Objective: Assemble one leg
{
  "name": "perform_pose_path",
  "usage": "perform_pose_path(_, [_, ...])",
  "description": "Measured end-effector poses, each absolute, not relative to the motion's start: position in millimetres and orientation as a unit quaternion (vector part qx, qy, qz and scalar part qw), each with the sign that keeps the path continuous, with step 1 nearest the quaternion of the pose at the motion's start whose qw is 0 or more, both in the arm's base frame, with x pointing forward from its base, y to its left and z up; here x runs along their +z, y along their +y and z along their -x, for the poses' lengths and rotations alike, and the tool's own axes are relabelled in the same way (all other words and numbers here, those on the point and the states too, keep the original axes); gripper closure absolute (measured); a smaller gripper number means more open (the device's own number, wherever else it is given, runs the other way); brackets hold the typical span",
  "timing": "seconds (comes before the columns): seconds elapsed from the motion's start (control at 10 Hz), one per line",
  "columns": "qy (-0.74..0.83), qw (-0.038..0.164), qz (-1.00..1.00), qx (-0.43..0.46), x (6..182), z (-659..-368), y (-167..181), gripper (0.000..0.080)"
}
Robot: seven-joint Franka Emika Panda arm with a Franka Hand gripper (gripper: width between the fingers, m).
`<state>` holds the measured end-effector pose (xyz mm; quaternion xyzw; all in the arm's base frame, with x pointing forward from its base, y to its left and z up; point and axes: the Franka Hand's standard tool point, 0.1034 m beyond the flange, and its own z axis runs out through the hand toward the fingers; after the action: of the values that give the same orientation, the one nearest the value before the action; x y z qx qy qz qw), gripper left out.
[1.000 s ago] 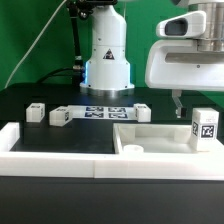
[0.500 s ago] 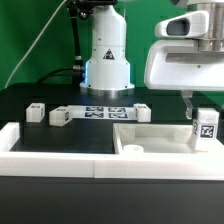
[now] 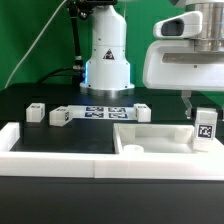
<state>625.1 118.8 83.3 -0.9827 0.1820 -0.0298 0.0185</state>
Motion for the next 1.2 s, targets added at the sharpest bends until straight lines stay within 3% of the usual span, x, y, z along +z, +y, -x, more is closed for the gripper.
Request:
perform_pose_path(0.7, [0.533,0.024,0.846,-0.022,81.5,-622.5,120.6,0.0508])
perform_pose_path(1.0, [0.676,0.036,0.736,-0.009,81.4,-622.3,118.4,0.0508])
perform_pose_path(1.2, [0.705,0.040,0.708,-0.004,80.5,-622.6,117.8,0.0508])
